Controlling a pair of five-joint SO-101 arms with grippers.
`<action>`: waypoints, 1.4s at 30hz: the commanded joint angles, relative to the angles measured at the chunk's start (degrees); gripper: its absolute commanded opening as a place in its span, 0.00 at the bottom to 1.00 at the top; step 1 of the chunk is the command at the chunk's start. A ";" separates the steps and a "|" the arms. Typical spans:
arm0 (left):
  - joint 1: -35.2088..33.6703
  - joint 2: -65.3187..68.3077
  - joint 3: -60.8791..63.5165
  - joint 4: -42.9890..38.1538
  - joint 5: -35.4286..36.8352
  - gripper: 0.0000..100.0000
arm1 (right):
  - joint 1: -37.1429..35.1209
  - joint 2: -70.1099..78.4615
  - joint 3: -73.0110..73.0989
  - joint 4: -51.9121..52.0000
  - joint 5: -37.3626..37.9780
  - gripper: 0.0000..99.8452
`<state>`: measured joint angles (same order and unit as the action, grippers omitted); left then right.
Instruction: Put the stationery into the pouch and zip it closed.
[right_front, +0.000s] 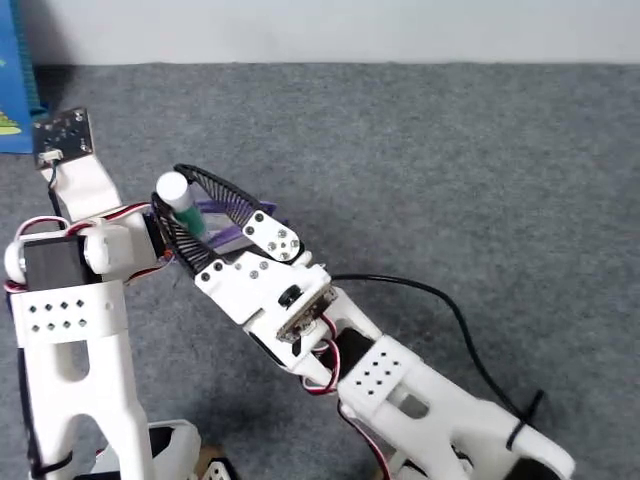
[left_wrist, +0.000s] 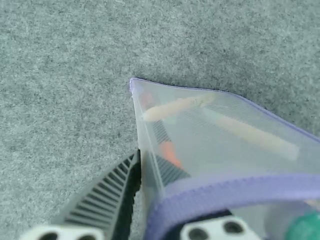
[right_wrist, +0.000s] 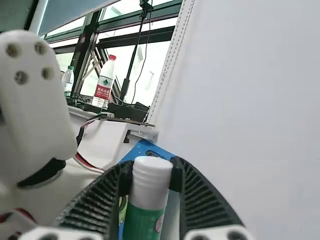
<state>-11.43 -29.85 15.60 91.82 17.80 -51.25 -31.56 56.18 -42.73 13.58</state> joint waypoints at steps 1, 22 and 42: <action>-0.35 0.00 0.22 -1.58 -0.26 0.01 | 0.04 1.36 -0.26 -3.38 0.70 0.01; -0.35 0.00 0.31 -1.58 -0.26 0.01 | 3.21 -6.99 5.89 8.13 4.57 0.22; -0.35 0.00 0.40 -1.58 -0.35 0.01 | 9.89 -41.36 5.89 66.68 -20.48 0.21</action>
<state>-11.43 -29.85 15.60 91.82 17.80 -42.20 -73.23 63.03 19.69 -4.53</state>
